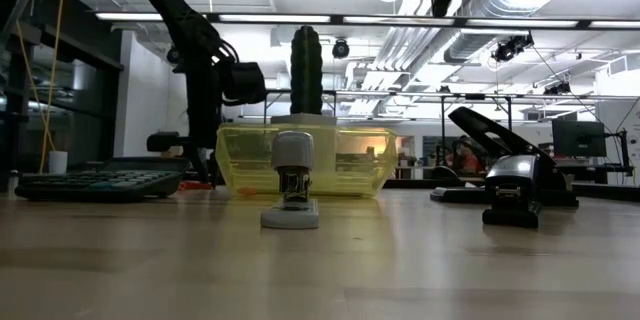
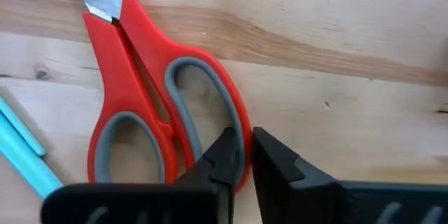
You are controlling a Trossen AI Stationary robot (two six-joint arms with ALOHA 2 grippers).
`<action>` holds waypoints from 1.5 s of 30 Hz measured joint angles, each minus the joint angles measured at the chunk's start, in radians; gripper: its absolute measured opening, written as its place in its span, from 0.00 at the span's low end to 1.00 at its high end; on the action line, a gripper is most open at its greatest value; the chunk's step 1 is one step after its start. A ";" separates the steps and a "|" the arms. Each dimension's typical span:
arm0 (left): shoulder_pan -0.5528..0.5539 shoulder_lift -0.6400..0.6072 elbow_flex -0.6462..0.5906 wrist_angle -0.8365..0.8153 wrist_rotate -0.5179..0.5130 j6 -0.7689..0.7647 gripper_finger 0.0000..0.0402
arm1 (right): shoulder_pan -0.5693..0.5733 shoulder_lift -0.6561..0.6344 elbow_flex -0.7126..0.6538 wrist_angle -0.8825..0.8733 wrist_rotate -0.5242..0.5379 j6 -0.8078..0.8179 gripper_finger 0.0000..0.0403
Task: Pick & place school supplies into a supply box
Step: Put the red scissors into the yellow supply box
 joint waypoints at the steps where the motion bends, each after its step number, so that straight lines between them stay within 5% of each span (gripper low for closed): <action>1: 0.000 -0.006 -0.001 0.000 -0.001 0.002 0.05 | 0.000 0.000 0.000 0.000 0.000 0.000 0.37; 24: -0.071 -0.336 -0.003 -0.173 -0.079 0.012 0.01 | 0.000 0.000 0.000 -0.006 0.003 -0.001 0.37; 37: -0.407 -0.642 -0.003 -0.228 -0.138 0.153 0.01 | -0.002 0.000 0.000 -0.006 0.003 -0.005 0.37; 45: -0.592 -0.868 -0.003 -0.023 -0.147 0.351 0.01 | -0.003 0.000 0.000 -0.003 0.031 -0.010 0.37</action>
